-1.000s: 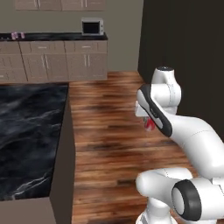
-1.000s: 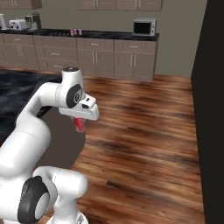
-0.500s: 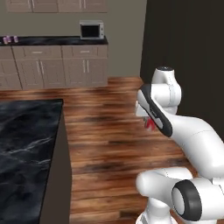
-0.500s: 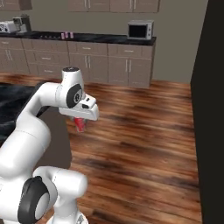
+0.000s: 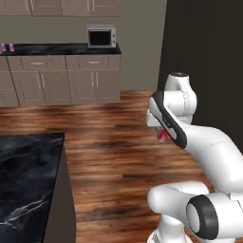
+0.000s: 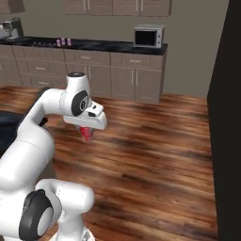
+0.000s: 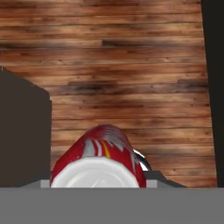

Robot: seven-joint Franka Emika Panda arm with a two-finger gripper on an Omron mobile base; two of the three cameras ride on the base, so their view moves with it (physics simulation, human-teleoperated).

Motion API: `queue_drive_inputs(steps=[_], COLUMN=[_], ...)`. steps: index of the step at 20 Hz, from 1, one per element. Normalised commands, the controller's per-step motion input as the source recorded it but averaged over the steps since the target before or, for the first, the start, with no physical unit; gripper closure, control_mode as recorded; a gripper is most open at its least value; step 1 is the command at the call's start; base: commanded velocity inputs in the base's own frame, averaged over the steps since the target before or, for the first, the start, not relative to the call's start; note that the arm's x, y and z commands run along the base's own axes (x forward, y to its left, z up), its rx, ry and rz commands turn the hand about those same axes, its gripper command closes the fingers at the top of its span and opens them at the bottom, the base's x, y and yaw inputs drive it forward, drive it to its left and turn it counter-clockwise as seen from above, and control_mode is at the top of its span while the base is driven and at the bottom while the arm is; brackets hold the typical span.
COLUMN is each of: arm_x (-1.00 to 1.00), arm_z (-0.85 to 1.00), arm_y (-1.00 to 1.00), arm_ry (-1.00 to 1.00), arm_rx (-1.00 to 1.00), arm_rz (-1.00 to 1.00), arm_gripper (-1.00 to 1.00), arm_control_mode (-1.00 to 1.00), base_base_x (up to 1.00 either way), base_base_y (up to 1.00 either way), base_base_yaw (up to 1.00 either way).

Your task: Four empty soda cans are scattered around the kitchen. Gather all the cans and cluster them next to the stove for recycling.

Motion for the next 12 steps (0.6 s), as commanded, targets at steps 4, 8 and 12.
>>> queue_drive_inputs(steps=[4,8,12], arm_x=[0.0,0.0,0.0], arm_z=[0.0,0.0,0.0], arm_y=[0.0,0.0,0.0], arm_ry=[0.0,0.0,0.0], arm_rx=[0.0,0.0,0.0], arm_rz=[0.0,0.0,0.0], arm_gripper=[1.0,1.0,1.0], arm_control_mode=[1.0,1.0,1.0], base_base_x=[1.0,1.0,1.0], base_base_y=[-0.01,-0.03,-0.01], base_base_yaw=[0.01,0.01,0.02])
